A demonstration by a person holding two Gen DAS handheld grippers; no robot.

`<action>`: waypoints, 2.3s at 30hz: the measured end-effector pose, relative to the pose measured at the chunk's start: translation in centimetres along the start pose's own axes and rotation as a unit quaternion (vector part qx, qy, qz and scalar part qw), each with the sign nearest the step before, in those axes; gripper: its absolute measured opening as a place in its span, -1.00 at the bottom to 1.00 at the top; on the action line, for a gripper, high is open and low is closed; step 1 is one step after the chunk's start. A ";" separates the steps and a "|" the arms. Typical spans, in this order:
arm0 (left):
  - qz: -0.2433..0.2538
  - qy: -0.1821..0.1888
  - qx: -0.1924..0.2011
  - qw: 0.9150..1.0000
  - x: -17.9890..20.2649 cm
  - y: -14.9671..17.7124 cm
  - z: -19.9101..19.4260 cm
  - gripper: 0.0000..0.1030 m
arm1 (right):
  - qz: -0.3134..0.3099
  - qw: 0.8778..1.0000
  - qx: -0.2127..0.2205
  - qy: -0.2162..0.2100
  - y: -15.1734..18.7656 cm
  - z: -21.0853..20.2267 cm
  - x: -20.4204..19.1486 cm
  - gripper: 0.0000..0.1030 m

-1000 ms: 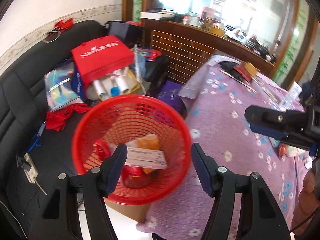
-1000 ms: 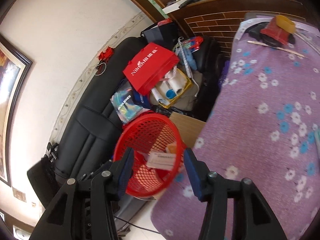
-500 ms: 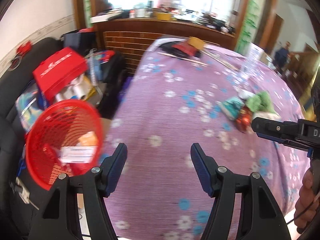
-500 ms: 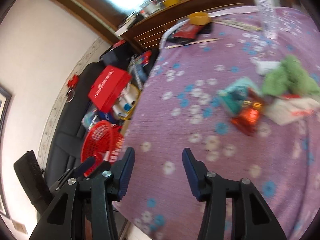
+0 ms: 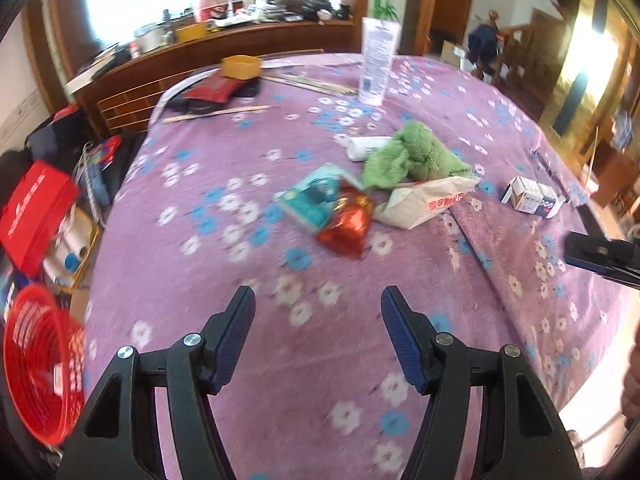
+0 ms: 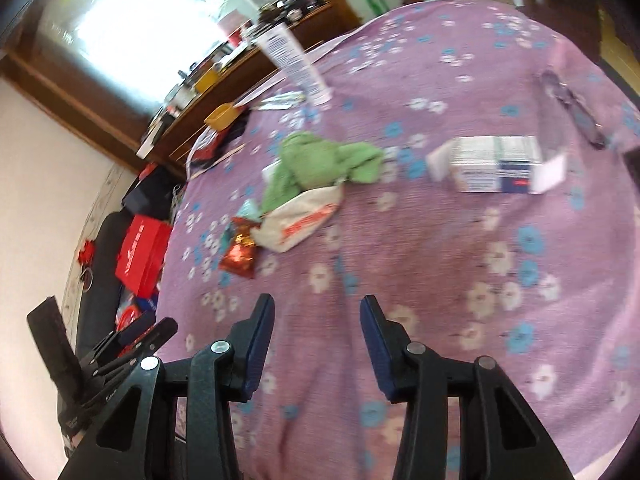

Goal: Collect trash
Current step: 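Grasp the brown snack bag with the left tool while the right tool grasps the white-blue medicine box, then lift the snack bag and medicine box up from the table with both tools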

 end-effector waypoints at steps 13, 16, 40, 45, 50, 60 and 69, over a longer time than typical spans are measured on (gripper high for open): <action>0.031 -0.028 -0.062 0.997 1.5 -4.2 10.3 -0.24 | 0.020 0.998 0.039 0.036 -2.2 -5.4 8.5 -0.06; 0.036 -0.043 -0.057 0.997 1.9 -4.6 11.1 -0.24 | 0.013 0.998 0.044 0.040 -3.5 -5.8 9.5 -0.06; -0.068 -0.021 -0.023 0.997 2.8 2.8 2.1 -0.38 | -0.097 0.992 -0.081 -0.014 -9.5 5.2 9.6 -0.04; -0.065 -0.018 -0.023 0.997 3.4 2.9 1.7 -0.38 | -0.202 0.975 -0.070 0.061 -7.0 6.0 7.3 0.01; -0.057 -0.013 -0.018 0.998 4.3 2.7 1.3 -0.38 | -0.223 0.968 -0.074 0.089 -5.9 7.1 6.6 0.02; -0.061 -0.040 0.016 0.997 4.5 2.2 -0.4 -0.38 | -0.168 0.983 -0.006 0.075 -3.4 2.5 2.8 -0.28; -0.062 -0.079 0.038 0.994 2.8 2.1 -2.0 -0.38 | -0.239 0.969 0.015 0.068 3.3 1.2 -5.2 -0.27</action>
Point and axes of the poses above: each gripper's, at about its wrist camera, not at the fingertips, and z roughly the way its jaws point, x to its right, y to its underside, the point moved 6 cm from there along z, roughly the way its jaws point, and after that the axes turned 6 degrees about y, right-handed, at the moved point
